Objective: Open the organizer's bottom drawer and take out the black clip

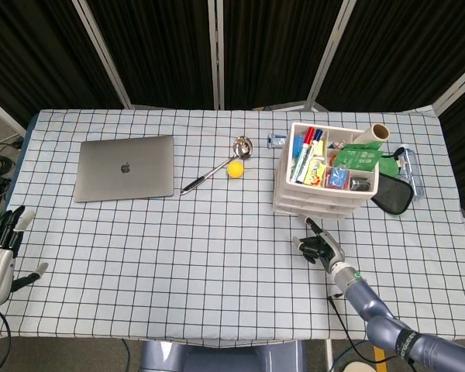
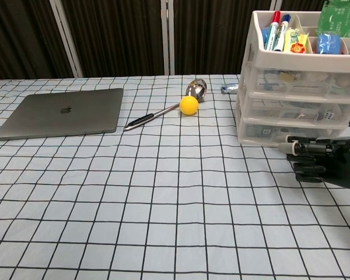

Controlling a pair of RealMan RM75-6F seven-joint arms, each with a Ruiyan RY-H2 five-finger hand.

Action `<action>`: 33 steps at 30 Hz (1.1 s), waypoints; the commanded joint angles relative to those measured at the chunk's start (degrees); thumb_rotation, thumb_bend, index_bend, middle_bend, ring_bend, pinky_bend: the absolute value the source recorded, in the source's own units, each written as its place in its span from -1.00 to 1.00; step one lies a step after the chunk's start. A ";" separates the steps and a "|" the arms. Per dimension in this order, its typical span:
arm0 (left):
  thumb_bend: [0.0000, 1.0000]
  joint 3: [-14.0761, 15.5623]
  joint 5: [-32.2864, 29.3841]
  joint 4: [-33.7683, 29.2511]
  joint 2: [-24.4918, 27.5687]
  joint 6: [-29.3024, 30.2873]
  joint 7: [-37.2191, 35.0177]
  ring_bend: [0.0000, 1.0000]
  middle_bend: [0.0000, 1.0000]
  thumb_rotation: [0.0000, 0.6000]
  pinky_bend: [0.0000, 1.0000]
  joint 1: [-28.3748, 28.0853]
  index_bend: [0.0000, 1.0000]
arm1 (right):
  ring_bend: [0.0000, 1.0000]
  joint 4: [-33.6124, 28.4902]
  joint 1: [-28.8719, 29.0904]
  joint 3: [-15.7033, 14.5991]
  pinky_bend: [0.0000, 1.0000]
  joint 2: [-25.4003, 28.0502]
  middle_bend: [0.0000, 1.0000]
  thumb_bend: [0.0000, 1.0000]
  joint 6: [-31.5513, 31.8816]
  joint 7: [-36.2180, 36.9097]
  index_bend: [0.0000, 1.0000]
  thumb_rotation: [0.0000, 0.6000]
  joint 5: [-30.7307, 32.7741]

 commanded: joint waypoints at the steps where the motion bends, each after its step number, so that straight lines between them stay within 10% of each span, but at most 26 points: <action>1: -0.65 0.03 0.05 0.07 0.02 -0.06 -0.09 -1.00 -1.00 1.00 -1.00 -0.04 -1.00 | 1.00 0.94 0.38 0.45 0.87 -0.75 0.88 -0.24 -0.83 -0.44 -0.79 1.00 1.65; 33: -0.65 0.45 0.72 0.20 0.07 -0.36 -0.66 -1.00 -1.00 1.00 -1.00 -0.23 -1.00 | 1.00 5.93 -1.36 8.74 0.87 -6.54 0.88 -0.18 -8.76 4.66 -0.61 1.00 6.19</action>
